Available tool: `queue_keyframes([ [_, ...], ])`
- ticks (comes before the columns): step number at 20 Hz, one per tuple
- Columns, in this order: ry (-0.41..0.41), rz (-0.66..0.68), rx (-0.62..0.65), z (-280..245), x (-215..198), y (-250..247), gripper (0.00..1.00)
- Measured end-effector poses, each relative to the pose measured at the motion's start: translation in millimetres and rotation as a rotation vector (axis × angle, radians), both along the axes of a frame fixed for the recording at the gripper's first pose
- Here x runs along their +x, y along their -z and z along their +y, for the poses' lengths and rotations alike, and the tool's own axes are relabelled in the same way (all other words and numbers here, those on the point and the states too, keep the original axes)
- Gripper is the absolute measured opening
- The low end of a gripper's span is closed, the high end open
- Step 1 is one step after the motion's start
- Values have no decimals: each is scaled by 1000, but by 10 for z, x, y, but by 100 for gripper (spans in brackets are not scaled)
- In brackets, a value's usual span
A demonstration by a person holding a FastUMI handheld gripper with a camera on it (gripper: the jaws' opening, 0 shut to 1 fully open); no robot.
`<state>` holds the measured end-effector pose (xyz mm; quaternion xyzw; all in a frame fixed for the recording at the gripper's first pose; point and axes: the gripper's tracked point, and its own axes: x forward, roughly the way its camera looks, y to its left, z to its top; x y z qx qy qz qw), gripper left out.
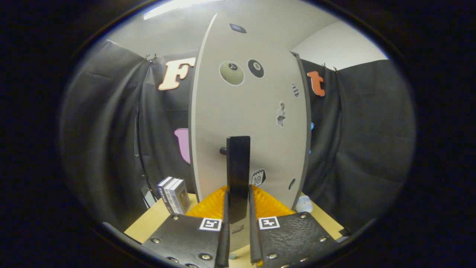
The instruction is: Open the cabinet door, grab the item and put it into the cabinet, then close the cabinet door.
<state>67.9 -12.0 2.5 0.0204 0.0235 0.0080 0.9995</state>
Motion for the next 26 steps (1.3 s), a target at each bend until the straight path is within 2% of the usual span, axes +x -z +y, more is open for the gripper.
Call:
queue_keyframes([
  [6, 97, 0, -14, -673, -502, 33, 22],
  [11, 129, 11, -21, -1065, -662, 14, 22],
  [17, 96, 22, -7, -1519, -746, 58, 21],
  [21, 21, 29, 38, -1813, -759, 68, 21],
  [25, -11, 36, 43, -2117, -678, 109, 21],
  [26, -5, 30, 39, -2249, -668, 110, 17],
])
